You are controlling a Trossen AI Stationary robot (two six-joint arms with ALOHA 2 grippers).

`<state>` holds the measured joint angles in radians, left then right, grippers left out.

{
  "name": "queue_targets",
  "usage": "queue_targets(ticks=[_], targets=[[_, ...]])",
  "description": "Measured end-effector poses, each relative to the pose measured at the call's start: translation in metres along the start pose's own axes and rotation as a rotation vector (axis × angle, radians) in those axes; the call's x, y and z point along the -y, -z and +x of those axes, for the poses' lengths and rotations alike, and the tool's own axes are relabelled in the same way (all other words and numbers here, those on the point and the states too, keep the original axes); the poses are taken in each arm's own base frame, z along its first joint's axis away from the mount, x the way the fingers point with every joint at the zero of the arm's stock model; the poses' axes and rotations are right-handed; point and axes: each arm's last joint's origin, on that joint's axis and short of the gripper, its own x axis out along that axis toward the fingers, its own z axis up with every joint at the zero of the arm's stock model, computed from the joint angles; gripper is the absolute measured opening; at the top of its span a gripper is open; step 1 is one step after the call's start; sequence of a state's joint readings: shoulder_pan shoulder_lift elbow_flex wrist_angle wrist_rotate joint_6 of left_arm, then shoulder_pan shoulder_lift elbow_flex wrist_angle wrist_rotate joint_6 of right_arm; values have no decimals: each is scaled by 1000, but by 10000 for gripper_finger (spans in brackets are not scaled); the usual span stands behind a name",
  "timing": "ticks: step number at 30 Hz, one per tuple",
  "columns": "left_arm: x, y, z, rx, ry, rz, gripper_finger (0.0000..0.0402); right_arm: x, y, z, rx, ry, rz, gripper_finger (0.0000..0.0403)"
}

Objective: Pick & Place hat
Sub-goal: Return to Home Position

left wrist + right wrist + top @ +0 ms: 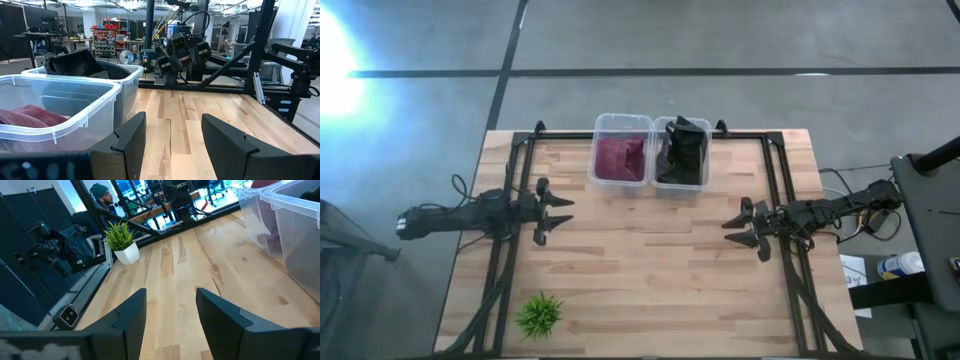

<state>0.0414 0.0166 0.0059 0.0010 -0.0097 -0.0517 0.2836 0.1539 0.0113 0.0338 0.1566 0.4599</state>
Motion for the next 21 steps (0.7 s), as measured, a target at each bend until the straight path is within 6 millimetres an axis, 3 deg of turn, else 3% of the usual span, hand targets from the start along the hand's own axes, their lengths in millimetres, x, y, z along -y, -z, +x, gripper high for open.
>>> queue_targets(ticks=[15, 21], targets=[[0, 0, 0, 0, -1, -1, 186, 1, -6, -2, 64, 7, -21, 169], [0, 0, 0, -1, -1, -1, 186, 7, -17, -6, 125, -88, -244, 169]])
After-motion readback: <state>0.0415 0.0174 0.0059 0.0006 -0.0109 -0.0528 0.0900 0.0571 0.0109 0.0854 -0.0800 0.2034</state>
